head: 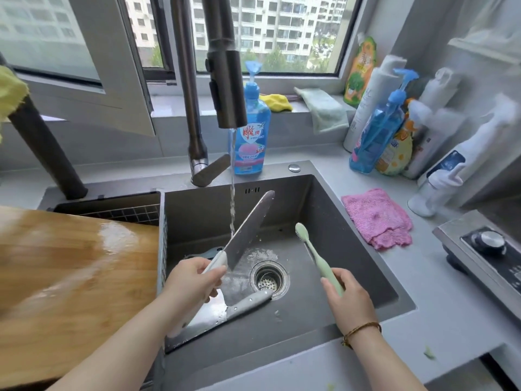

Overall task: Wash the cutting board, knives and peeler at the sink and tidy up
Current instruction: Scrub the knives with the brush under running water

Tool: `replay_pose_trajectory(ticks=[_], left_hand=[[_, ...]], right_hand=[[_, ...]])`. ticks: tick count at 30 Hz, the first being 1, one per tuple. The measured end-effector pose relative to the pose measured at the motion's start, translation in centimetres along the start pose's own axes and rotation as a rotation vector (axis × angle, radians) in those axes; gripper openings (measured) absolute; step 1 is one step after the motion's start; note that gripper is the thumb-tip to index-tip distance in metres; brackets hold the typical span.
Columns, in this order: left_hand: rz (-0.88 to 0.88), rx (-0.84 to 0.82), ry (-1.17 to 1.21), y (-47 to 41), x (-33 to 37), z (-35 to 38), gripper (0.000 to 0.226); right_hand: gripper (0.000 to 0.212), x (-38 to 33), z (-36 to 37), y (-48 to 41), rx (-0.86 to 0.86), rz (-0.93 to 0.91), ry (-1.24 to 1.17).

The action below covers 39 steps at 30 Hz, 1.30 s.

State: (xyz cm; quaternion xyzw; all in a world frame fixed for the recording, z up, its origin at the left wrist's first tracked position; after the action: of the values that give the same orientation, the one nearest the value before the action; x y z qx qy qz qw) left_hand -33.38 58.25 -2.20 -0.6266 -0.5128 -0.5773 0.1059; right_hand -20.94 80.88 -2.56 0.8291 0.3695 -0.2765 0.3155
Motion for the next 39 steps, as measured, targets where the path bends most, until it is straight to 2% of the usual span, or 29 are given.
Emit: replay_pose_trajectory(ticks=[4, 9, 14, 18, 24, 30, 34, 39], left_hand=[[-0.047, -0.019, 0.082, 2.1, -0.2, -1.5, 0.022], [-0.077, 0.092, 0.296, 5.3, -2.1, -5.1, 0.022], [0.011, 0.346, 0.143, 7.7, -4.2, -8.9, 0.015], [-0.079, 0.528, 0.036, 8.1, -6.8, -10.8, 0.016], [-0.270, 0.493, -0.166, 6.4, -8.7, -10.7, 0.040], [-0.351, 0.461, -0.319, 4.6, -7.9, -10.5, 0.046], [-0.397, 0.498, -0.341, 4.7, -8.0, -11.0, 0.048], [-0.465, 0.464, -0.426, 4.9, -9.4, -10.9, 0.048]], right_hand=[[0.005, -1.7, 1.5, 0.2, -0.035, -0.094, -0.060], [0.010, -4.2, 4.1, 0.2, -0.105, -0.211, -0.079], [0.012, -5.7, 6.2, 0.2, -0.177, -0.298, -0.070], [0.013, -6.3, 8.1, -0.1, -0.221, -0.298, -0.095], [0.031, -6.4, 10.0, -0.5, -0.269, -0.321, -0.086], [0.034, -4.9, 9.2, -0.4, -0.256, -0.262, -0.092], [0.035, -4.1, 9.1, -0.7, -0.248, -0.245, -0.082], [0.028, -3.9, 9.4, -1.0, -0.256, -0.235, -0.087]])
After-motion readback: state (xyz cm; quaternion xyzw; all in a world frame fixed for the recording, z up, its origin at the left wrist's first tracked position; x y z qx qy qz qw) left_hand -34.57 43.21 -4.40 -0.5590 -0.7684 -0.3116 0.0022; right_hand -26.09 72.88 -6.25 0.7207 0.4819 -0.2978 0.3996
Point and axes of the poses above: each hand's wrist, its own y-axis away from the middle knuckle, its own z-axis out of the palm, x = y × z, the point moved 4 cm from there along -y, towards the middle knuckle, and after that the axes turned 13 degrees about -x, right-handed, at the moved point
